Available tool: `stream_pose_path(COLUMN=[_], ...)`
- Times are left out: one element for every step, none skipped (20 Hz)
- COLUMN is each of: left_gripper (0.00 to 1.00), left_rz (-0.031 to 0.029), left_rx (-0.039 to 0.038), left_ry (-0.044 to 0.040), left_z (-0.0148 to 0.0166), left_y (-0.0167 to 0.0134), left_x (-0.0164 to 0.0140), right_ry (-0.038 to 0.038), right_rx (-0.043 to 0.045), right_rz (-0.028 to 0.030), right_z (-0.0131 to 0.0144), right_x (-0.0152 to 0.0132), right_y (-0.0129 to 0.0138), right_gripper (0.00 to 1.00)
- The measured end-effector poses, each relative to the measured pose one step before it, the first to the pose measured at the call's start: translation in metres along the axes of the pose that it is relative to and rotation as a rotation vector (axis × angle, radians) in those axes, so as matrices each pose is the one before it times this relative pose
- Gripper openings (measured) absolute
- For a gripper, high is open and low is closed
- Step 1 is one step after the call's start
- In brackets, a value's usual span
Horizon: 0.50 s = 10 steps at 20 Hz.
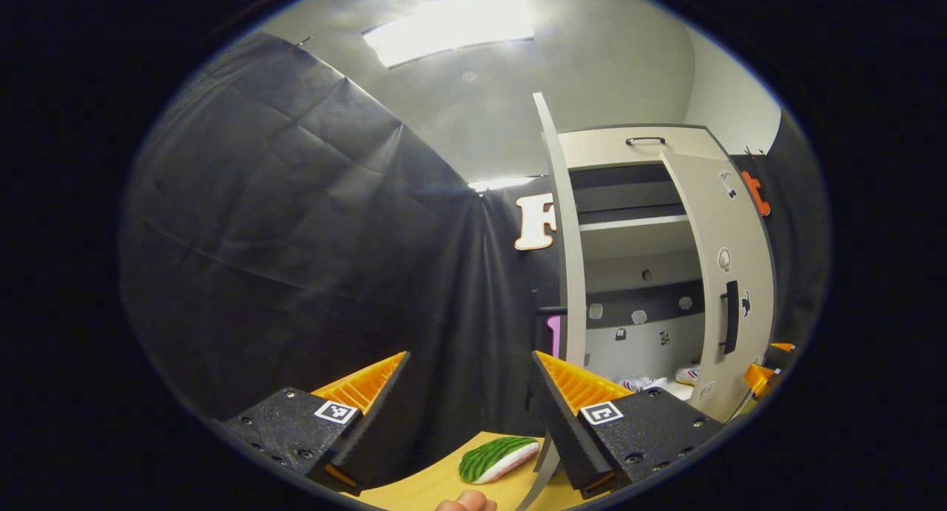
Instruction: Grab one shoe with the right hand and put it into the shoe cabinet, grab the other shoe with the left hand and put it into the shoe cabinet; then close the right door with the right hand and the left door with the left hand.
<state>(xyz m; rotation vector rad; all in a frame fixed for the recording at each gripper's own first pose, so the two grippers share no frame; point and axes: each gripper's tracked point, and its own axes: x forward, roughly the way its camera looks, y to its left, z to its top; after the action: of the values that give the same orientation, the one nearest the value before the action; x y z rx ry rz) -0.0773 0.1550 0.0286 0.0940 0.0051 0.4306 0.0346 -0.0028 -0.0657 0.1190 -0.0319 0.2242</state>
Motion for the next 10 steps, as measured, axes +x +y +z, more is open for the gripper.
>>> stream_pose_path(left_gripper=[0.94, 0.89, 0.99, 0.99, 0.94, 0.89, 0.89, 0.93, 0.94, 0.94], left_rz=[-0.00577, -0.00828, -0.01218, -0.01362, -0.01568, 0.01011, 0.0028, 0.00054, -0.00581, -0.0175], left_rx=[-0.00253, -0.00571, -0.00539, -0.00413, -0.0051, 0.00623, 0.01001, 0.00682, 0.0029, -0.0031], left_ry=[0.01799, 0.01629, 0.01517, 0.01662, 0.01692, 0.00649, -0.00537, -0.0024, 0.00264, 0.00106], left_z=[-0.00715, -0.00556, -0.00452, -0.00411, -0.00589, -0.00051, 0.00012, 0.0015, -0.00074, 0.00081], left_y=[-0.0021, -0.00317, -0.00404, -0.00475, -0.00553, -0.00028, 0.00148, -0.00042, -0.00212, -0.00286], left_x=[0.00408, 0.00268, 0.00334, 0.00192, 0.00188, -0.00191, 0.00371, -0.00026, -0.00053, -0.00001], right_ry=[-0.00153, -0.00137, -0.00201, -0.00237, -0.00068, 0.00039, -0.00072, -0.00133, 0.00012, 0.00172], right_rx=[0.00229, 0.00307, 0.00415, 0.00554, 0.00695, 0.00655, 0.006, 0.00612, 0.00451, 0.00358], right_rz=[-0.00105, -0.00245, -0.00289, -0.00333, -0.00433, -0.00392, -0.00334, -0.00347, -0.00226, -0.00233], right_z=[0.00061, 0.0005, 0.00143, 0.00099, 0.00022, 0.00024, 0.00025, 0.00072, -0.00039, 0.00043], right_x=[-0.00085, -0.00121, -0.00099, -0.00096, -0.00162, -0.00073, -0.00036, 0.00065, -0.00035, 0.00049], right_y=[-0.00091, -0.00222, -0.00298, -0.00294, -0.00206, -0.00247, -0.00245, -0.00175, -0.00155, -0.00113], right_gripper=[0.93, 0.93, 0.93, 0.93, 0.93, 0.93, 0.93, 0.93, 0.93, 0.93])
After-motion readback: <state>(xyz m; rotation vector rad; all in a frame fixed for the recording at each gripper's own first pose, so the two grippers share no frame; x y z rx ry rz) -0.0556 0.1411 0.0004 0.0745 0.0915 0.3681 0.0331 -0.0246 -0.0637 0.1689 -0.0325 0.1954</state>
